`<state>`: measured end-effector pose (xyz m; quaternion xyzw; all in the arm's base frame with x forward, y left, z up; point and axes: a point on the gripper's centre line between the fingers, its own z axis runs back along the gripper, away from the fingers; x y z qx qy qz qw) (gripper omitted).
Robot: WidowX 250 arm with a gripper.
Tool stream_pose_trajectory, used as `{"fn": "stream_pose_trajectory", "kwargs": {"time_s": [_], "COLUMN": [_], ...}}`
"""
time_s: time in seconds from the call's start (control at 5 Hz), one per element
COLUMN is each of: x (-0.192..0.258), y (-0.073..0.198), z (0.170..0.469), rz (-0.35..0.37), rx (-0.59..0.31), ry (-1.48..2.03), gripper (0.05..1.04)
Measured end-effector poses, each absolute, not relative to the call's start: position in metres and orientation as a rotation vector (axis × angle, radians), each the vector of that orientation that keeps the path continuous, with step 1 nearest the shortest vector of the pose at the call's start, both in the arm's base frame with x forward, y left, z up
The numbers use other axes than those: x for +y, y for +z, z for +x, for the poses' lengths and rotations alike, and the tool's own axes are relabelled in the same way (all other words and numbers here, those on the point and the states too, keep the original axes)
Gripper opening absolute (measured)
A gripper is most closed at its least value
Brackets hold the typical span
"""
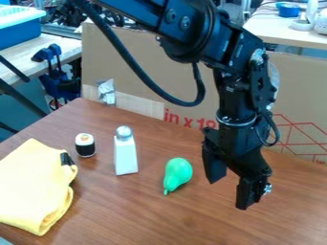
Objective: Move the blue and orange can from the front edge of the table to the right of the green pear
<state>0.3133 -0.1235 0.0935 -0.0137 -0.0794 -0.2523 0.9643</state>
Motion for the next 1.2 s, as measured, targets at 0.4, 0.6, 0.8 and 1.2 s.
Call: {"fn": "stream_pose_trajectory", "kwargs": {"time_s": [0.4, 0.6, 0.8, 1.2], "x": [-0.131, -0.131, -0.141, -0.167], "y": [0.083, 0.093, 0.112, 0.142], "z": [0.309, 0.303, 0.297, 0.251], "rz": [-0.028, 0.022, 0.044, 0.04], "rx": [-0.151, -0.152, -0.212, -0.315], "ry": [-0.498, -0.48, -0.461, -0.473], "gripper": [1.006, 1.006, 1.006, 1.006]}}
